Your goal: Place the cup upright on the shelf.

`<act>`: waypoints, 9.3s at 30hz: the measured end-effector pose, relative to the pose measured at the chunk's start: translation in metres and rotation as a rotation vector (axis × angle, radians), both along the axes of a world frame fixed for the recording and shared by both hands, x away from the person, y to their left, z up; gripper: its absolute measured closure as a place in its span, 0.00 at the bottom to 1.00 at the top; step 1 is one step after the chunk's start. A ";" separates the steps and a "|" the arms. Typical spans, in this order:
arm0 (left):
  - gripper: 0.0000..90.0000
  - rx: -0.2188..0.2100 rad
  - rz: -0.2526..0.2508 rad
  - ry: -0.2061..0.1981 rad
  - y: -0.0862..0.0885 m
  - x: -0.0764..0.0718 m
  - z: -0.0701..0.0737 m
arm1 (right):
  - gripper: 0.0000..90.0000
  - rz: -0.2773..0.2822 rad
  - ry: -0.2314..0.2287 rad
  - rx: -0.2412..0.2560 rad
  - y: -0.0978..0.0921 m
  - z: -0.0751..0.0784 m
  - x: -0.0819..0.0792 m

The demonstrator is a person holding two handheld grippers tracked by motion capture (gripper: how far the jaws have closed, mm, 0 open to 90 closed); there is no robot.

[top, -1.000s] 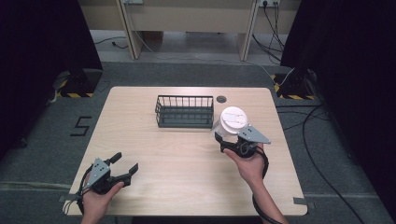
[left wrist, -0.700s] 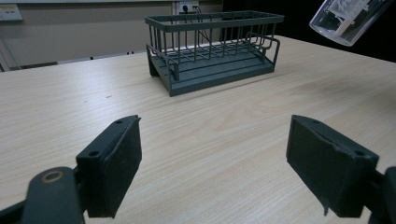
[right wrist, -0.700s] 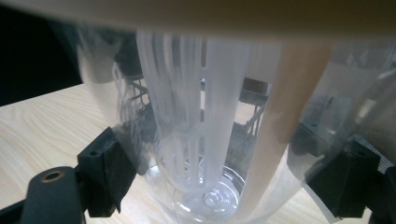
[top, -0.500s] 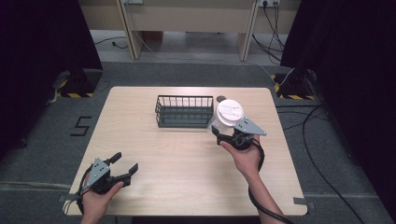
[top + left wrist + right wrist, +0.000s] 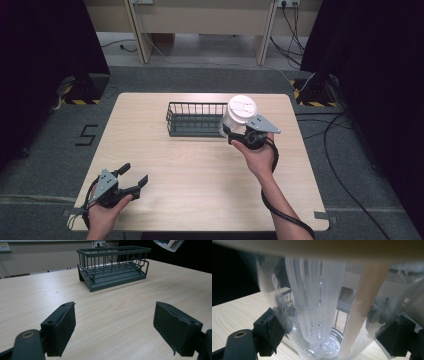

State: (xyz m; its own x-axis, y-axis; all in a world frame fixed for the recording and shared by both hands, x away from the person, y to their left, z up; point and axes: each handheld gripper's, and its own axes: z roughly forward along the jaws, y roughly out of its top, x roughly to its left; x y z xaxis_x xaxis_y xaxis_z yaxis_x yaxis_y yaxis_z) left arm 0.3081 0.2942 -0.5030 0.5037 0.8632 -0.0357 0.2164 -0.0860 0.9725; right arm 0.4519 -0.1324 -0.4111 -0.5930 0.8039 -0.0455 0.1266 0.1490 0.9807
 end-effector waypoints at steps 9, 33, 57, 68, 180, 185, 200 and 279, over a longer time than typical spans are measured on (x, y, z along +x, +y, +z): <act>0.20 -0.005 0.000 -0.001 0.000 0.001 0.000 | 0.21 0.000 -0.001 0.000 0.009 0.010 0.016; 0.20 -0.007 -0.004 -0.002 0.000 0.001 0.000 | 0.21 0.002 0.012 -0.015 0.042 0.027 0.060; 0.20 -0.004 -0.008 -0.004 0.001 0.002 0.000 | 0.21 0.003 0.123 -0.069 0.086 0.001 0.106; 0.20 -0.003 -0.014 -0.001 0.000 0.002 0.000 | 0.21 0.003 0.169 -0.097 0.095 -0.011 0.112; 0.19 0.019 -0.015 0.012 -0.007 0.002 -0.003 | 0.25 0.041 0.214 -0.071 -0.004 -0.026 -0.005; 0.19 0.020 -0.015 0.011 -0.007 0.002 -0.003 | 0.26 0.030 0.217 -0.074 -0.014 -0.028 -0.010; 0.19 0.020 -0.010 0.012 -0.007 0.001 -0.003 | 0.25 0.010 0.219 -0.088 -0.034 -0.035 -0.029; 0.18 0.022 -0.003 0.017 -0.009 -0.001 -0.004 | 0.25 -0.272 0.268 0.012 -0.163 -0.096 -0.120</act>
